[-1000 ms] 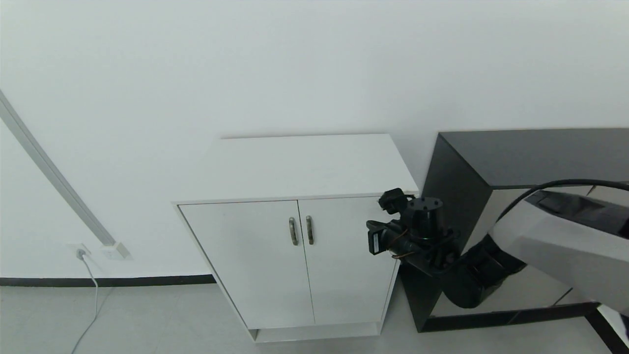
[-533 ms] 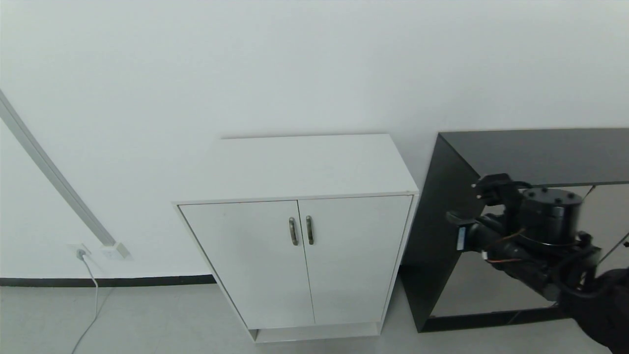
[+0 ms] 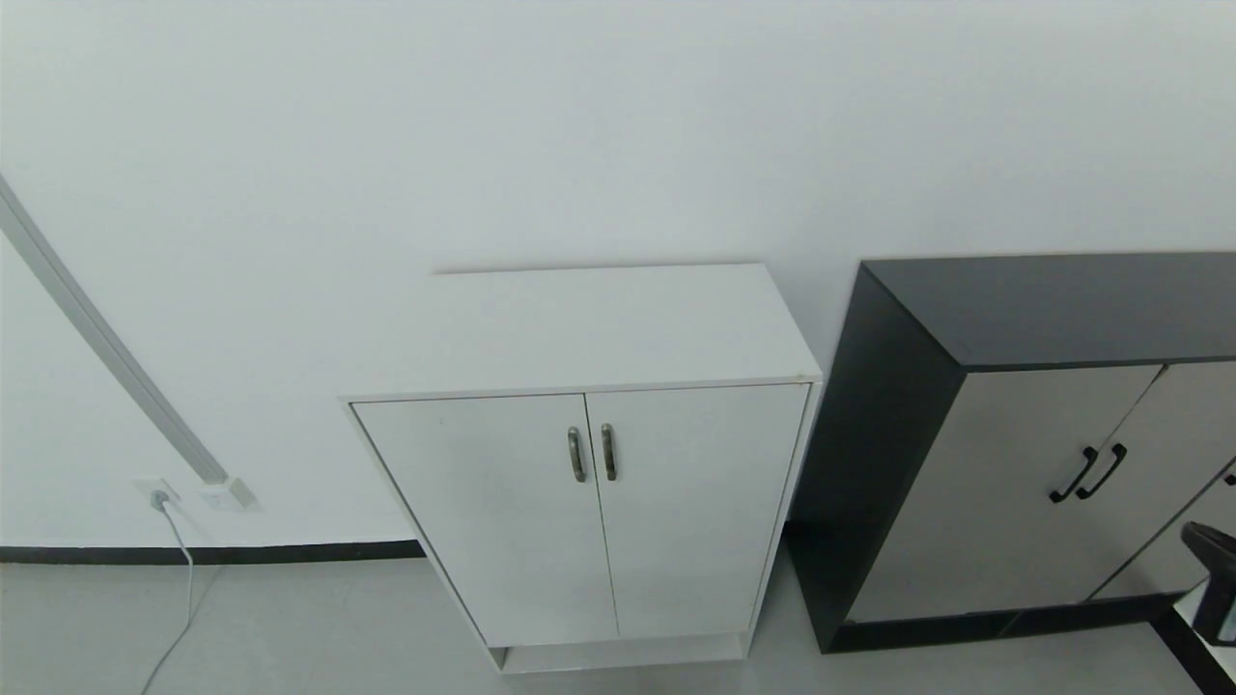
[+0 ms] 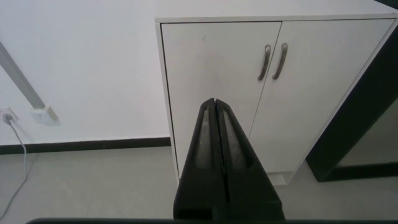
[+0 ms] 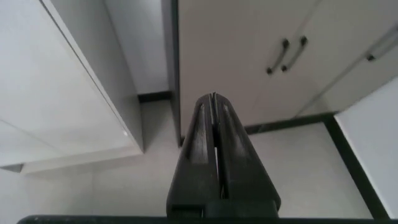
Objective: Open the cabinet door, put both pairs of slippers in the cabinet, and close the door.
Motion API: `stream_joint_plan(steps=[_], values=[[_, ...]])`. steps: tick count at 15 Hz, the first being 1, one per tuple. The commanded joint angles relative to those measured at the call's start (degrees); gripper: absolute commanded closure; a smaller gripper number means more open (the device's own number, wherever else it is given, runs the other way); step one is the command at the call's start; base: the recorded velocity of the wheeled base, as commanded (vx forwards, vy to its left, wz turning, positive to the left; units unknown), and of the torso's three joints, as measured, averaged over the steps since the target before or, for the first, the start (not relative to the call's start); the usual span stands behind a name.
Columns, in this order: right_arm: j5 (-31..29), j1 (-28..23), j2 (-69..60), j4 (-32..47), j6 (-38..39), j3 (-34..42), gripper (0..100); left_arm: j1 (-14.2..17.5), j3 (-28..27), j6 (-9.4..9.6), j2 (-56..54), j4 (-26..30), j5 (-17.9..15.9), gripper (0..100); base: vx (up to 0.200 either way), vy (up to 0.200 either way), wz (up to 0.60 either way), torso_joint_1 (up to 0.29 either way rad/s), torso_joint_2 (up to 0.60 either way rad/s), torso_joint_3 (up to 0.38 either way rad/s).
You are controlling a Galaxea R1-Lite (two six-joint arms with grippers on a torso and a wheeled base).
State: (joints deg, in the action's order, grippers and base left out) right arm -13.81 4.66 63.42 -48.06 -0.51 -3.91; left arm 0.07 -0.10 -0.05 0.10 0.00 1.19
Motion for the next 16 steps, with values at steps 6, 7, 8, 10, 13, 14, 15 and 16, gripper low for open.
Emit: stream_joint_plan(steps=[6, 7, 8, 10, 13, 14, 15, 16], values=[[11.2, -1.6, -45.9, 45.3, -0.2, -0.9, 100, 0.0, 0.0, -0.04, 0.0, 0.0, -0.1, 100, 0.0, 0.0, 0.0, 0.0, 0.0, 0.0], [12.0, -1.6, -47.7, 46.0, -0.1, -0.8, 100, 0.0, 0.0, 0.05, 0.1, 0.0, -0.1, 100, 0.0, 0.0, 0.0, 0.0, 0.0, 0.0], [12.9, -1.6, -49.4, 46.3, 0.1, -0.6, 100, 0.0, 0.0, -0.04, 0.0, 0.0, -0.1, 100, 0.0, 0.0, 0.0, 0.0, 0.0, 0.0], [14.5, -1.5, -51.6, 46.3, 0.8, 0.0, 100, 0.0, 0.0, -0.04, 0.0, 0.0, -0.1, 100, 0.0, 0.0, 0.0, 0.0, 0.0, 0.0], [16.4, -1.5, -54.5, 46.8, 1.0, 1.3, 100, 0.0, 0.0, -0.04, 0.0, 0.0, -0.1, 100, 0.0, 0.0, 0.0, 0.0, 0.0, 0.0], [16.4, -1.5, -55.1, 47.4, 1.0, 1.8, 100, 0.0, 0.0, -0.04, 0.1, 0.0, -0.1, 100, 0.0, 0.0, 0.0, 0.0, 0.0, 0.0], [16.4, -1.5, -55.9, 47.9, 1.0, 2.9, 100, 0.0, 0.0, -0.04, 0.0, 0.0, -0.1, 100, 0.0, 0.0, 0.0, 0.0, 0.0, 0.0], [16.4, -1.5, -57.0, 48.0, 0.4, 3.8, 100, 0.0, 0.0, 0.05, 0.0, 0.0, -0.1, 100, 0.0, 0.0, 0.0, 0.0, 0.0, 0.0]])
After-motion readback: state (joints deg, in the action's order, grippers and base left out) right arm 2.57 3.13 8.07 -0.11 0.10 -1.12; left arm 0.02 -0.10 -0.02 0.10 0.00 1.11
